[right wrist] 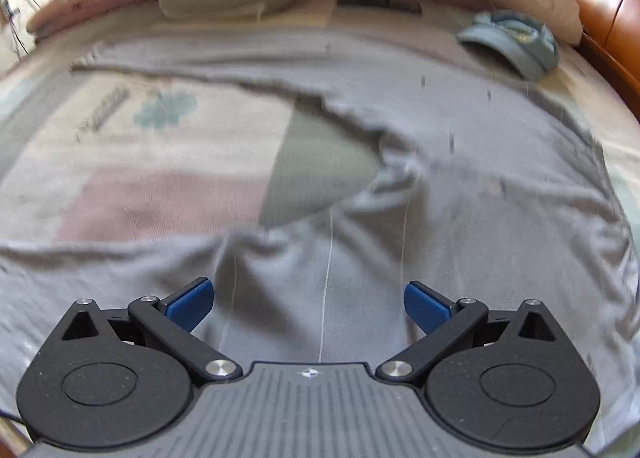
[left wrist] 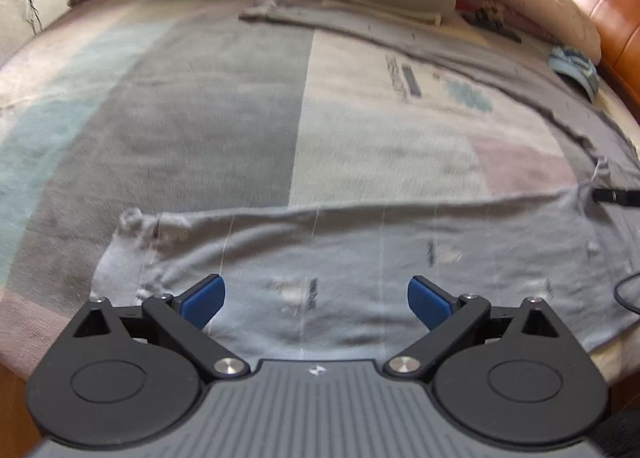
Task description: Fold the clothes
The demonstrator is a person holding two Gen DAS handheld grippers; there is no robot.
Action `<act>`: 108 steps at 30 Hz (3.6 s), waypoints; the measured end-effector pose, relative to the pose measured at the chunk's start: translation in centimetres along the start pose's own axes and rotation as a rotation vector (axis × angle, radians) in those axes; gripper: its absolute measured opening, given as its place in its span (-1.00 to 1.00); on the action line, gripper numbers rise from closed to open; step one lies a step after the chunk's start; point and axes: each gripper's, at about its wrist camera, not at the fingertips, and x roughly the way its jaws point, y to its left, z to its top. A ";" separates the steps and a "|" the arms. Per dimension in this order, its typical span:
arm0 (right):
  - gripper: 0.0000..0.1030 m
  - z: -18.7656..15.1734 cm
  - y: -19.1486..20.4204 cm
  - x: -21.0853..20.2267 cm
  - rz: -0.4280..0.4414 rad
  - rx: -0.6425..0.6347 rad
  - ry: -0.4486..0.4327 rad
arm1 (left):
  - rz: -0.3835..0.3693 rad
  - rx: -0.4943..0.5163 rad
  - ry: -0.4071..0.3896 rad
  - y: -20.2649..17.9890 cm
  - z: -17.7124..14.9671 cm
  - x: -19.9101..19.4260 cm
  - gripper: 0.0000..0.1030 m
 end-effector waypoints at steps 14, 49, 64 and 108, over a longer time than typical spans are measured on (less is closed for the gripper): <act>1.00 17.1 -0.4 16.3 -0.085 0.057 -0.024 | 0.084 -0.095 -0.038 -5.5 0.1 -1.2 0.90; 1.00 -2.8 -10.7 0.9 0.048 0.003 -0.052 | -0.600 0.098 0.035 -26.9 27.5 14.4 0.90; 1.00 -3.6 -10.6 1.0 0.033 -0.001 -0.107 | -0.548 -0.091 0.169 -27.9 27.2 23.8 0.89; 1.00 -3.3 -10.4 1.1 0.015 -0.007 -0.081 | -0.436 -0.264 0.055 -17.1 28.1 24.7 0.89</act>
